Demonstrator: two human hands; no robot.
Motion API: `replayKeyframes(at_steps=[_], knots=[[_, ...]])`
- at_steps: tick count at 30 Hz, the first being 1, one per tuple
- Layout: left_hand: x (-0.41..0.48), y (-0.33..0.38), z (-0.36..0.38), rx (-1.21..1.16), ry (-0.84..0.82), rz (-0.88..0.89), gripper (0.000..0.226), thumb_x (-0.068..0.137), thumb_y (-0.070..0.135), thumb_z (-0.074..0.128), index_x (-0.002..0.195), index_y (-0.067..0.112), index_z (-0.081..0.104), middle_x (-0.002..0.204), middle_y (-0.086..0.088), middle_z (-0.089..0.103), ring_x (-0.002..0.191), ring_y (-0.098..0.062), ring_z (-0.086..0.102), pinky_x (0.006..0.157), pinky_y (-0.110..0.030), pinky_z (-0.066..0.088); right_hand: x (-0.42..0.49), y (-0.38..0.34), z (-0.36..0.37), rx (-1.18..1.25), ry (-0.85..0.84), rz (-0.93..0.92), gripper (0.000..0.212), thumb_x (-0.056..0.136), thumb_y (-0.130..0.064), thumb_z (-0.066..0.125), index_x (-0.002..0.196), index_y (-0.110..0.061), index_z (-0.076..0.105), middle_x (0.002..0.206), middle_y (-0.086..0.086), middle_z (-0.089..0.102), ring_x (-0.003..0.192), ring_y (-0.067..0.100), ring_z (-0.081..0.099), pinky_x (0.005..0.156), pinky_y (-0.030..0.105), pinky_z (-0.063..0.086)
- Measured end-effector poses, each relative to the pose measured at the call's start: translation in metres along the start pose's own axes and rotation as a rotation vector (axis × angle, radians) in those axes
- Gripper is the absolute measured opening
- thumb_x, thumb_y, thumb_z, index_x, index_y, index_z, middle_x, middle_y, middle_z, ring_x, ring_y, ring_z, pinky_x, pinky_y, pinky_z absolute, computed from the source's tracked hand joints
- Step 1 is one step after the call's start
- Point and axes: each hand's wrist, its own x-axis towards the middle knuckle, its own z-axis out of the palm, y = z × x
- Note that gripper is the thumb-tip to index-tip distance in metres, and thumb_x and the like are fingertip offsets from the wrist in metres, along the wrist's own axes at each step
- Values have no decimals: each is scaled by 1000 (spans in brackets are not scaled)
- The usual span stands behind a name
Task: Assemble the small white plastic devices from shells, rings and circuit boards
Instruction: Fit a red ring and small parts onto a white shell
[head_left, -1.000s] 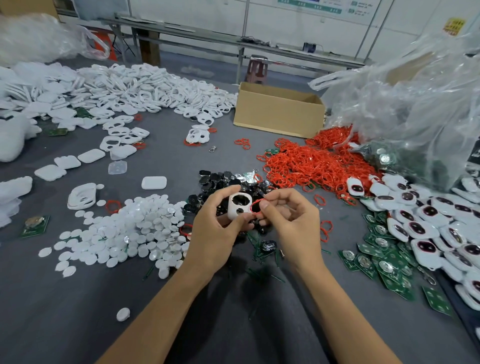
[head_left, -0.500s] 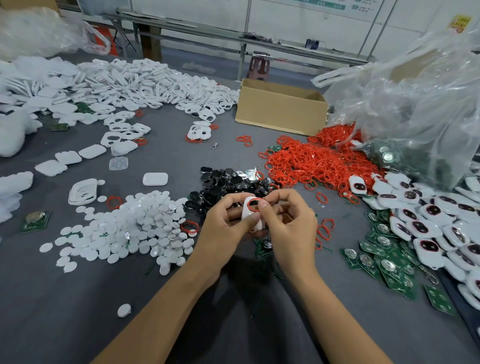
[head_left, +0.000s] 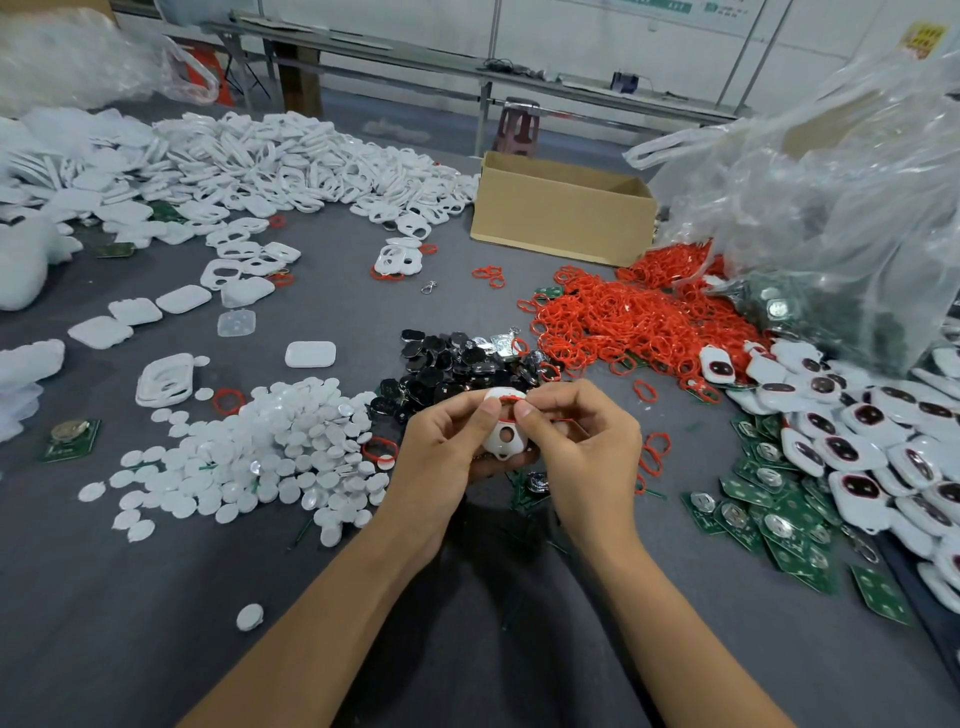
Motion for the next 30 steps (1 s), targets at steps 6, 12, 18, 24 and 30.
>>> replayKeyframes(at_steps=[6,12,18,24,30], knots=[[-1,0,-1,-16,-11,12,23,93,21,57,92,20,79,93,-8,75,85,-16,72,69,-27,59,0,3,0,28,-19,-23,11,77,8,71,71,0,66,89,5,70,77,31,64,63,48,51],[1,0,1,-9,6,20,22,84,31,60,87,23,80,85,-6,75,76,-15,72,63,-25,58,0,2,0,52,-72,-6,13,80,9,68,71,-1,65,93,3,71,75,42,59,59,54,51],[0,-3,-2,60,38,50,21,91,28,58,92,20,78,93,-10,75,83,-20,72,66,-27,59,0,2,0,55,-101,-22,13,78,11,69,70,2,64,93,3,70,76,37,62,61,44,52],[0,-4,-2,66,42,51,21,90,27,60,95,16,77,94,-10,74,86,-20,72,68,-28,59,1,4,-2,42,-135,-50,10,76,7,73,71,2,66,92,4,70,83,16,66,67,40,54],[0,1,-4,-9,-73,17,20,82,22,64,95,18,78,98,-15,74,90,-25,71,73,-32,60,13,3,-13,239,-227,171,19,72,2,76,85,-10,69,93,-2,72,79,11,67,70,27,54]])
